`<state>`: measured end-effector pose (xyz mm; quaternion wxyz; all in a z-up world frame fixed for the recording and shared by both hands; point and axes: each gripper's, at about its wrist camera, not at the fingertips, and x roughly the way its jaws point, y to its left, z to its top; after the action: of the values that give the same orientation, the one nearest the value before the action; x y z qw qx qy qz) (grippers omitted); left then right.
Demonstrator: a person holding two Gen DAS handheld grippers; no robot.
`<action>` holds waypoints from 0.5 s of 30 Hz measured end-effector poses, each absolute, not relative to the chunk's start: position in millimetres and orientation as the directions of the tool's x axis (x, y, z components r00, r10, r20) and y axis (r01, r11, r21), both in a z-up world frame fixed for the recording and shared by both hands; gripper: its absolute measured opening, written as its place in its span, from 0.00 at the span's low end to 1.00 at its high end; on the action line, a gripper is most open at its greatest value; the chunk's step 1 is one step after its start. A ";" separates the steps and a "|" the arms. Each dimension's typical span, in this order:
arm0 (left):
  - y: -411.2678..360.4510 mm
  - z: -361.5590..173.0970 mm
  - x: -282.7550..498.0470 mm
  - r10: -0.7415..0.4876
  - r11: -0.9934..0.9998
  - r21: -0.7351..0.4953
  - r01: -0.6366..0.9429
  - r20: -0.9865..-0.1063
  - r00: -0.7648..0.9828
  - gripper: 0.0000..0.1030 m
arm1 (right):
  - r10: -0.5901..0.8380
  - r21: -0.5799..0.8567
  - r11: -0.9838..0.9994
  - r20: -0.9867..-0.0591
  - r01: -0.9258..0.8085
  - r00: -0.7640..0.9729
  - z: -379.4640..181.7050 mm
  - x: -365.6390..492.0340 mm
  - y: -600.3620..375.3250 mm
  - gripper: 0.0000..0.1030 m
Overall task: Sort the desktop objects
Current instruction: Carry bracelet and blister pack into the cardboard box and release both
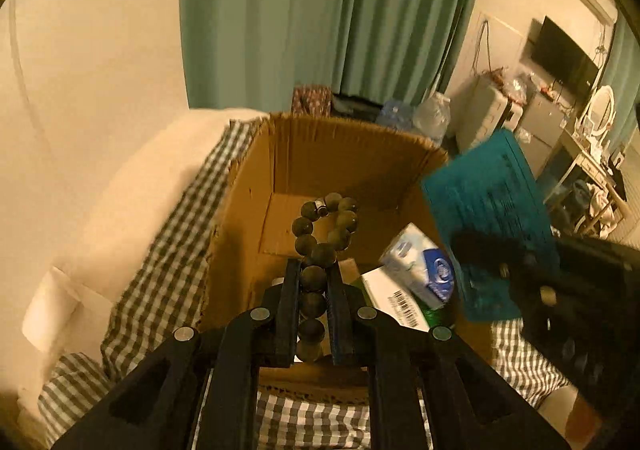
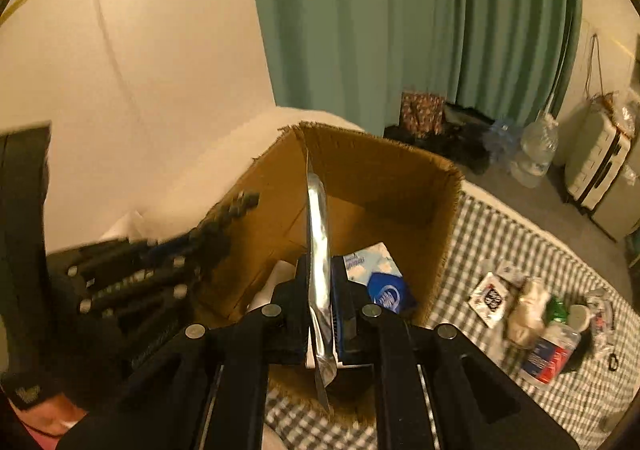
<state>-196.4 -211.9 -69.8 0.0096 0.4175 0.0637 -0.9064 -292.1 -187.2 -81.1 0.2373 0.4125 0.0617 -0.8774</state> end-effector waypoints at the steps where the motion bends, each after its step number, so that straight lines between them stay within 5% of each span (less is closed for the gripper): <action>1: -209.3 -74.0 -199.9 0.043 -0.993 -0.106 0.060 -0.763 -0.646 0.11 | -0.369 0.099 -0.881 -0.755 0.462 -0.542 -85.7 -300.1 -187.7 0.09; 3: -207.2 -77.2 -202.4 0.049 -0.993 -0.107 0.051 -0.762 -0.645 0.18 | -0.381 0.125 -0.885 -0.748 0.448 -0.543 -88.7 -315.4 -187.6 0.16; 4: -209.0 -75.5 -203.3 0.054 -0.993 -0.111 0.048 -0.763 -0.645 0.36 | -0.382 0.130 -0.887 -0.745 0.443 -0.547 -87.7 -317.9 -188.4 0.28; 5: -208.7 -76.8 -204.0 0.056 -0.993 -0.112 0.047 -0.766 -0.640 0.50 | -0.375 0.129 -0.894 -0.740 0.429 -0.558 -86.1 -322.6 -186.8 0.63; 6: -208.7 -77.6 -203.9 0.046 -0.993 -0.107 0.057 -0.768 -0.638 0.75 | -0.368 0.127 -0.901 -0.731 0.416 -0.574 -82.1 -322.2 -186.0 0.80; 15: -190.2 -58.3 -183.1 0.053 -0.995 -0.094 0.025 -0.741 -0.669 0.87 | -0.307 0.116 -0.941 -0.688 0.317 -0.657 -67.7 -306.6 -140.9 0.80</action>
<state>-183.1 -190.2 -58.3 -0.0076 0.4068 0.0479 -0.9122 -306.6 -140.9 -67.7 0.1714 0.3767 0.0069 -0.9103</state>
